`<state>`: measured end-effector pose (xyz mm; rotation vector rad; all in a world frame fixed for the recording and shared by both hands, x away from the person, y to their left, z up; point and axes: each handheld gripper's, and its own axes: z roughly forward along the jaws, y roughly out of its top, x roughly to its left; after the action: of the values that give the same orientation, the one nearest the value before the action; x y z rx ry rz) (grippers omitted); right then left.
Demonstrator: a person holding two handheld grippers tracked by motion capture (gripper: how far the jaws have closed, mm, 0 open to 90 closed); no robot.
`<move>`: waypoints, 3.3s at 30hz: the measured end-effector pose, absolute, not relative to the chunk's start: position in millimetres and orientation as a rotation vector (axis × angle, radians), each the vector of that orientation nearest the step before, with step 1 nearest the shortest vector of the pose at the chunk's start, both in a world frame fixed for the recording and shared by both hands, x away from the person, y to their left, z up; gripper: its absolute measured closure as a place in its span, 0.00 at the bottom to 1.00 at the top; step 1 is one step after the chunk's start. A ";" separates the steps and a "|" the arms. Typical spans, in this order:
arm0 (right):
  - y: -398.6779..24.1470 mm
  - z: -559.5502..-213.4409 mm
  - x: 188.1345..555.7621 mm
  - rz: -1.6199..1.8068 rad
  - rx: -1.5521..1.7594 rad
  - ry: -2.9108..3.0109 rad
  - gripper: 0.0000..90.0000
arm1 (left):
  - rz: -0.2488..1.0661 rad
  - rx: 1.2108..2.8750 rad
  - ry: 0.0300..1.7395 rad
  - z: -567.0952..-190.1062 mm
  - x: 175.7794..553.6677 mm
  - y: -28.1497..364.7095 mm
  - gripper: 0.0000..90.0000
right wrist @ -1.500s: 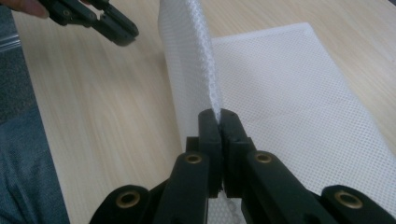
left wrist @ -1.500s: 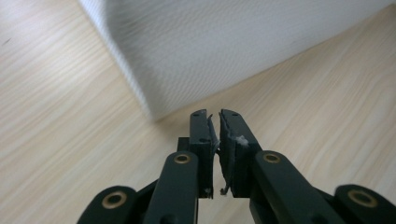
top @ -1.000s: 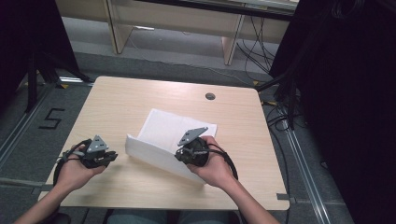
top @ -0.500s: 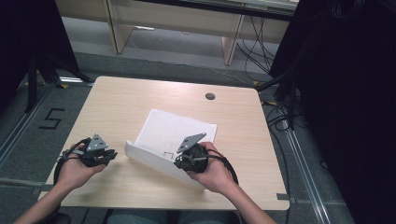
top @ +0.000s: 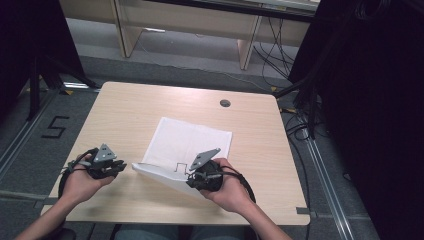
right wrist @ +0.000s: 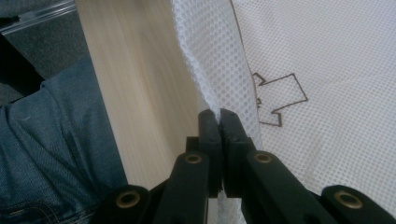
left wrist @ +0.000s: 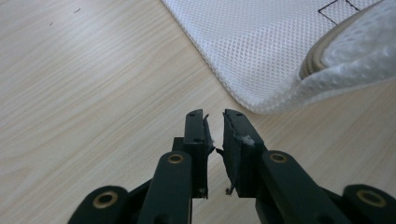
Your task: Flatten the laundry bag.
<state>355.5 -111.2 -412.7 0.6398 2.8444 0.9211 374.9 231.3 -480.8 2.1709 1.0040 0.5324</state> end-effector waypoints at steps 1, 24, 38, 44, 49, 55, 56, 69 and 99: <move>-111.6 -413.4 356.1 0.925 0.620 2.842 1.00 | 0.532 2.171 1.003 -480.8 374.9 231.3 0.88; -121.5 -431.4 346.9 0.856 0.625 2.917 1.00 | 0.525 2.168 1.005 -481.3 374.9 230.1 0.86; -129.2 -443.2 347.7 0.835 0.669 2.938 1.00 | 0.523 2.163 1.004 -481.6 374.7 229.5 0.85; -131.4 -446.6 348.2 0.829 0.678 2.939 1.00 | 0.522 2.163 1.004 -481.8 374.6 229.3 0.85; -133.9 -450.4 347.5 0.809 0.685 2.945 1.00 | 0.511 2.157 1.012 -482.3 374.0 228.3 0.85; -137.7 -460.6 347.0 0.762 0.730 2.966 1.00 | 0.527 2.183 0.996 -481.5 374.6 229.0 0.85; -137.7 -462.4 346.9 0.758 0.732 2.971 1.00 | 0.521 2.185 0.992 -481.2 374.4 229.0 0.85; -133.4 -477.8 340.8 0.698 0.778 3.020 0.99 | 0.517 2.190 0.982 -481.5 373.9 227.6 0.84; -194.8 -438.6 369.4 0.791 1.079 2.751 0.98 | 0.345 2.165 0.769 -468.5 362.7 155.5 0.87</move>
<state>369.4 -194.8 -438.6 1.0794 2.7510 0.7915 362.7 155.5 -468.5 2.1650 0.7694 0.3454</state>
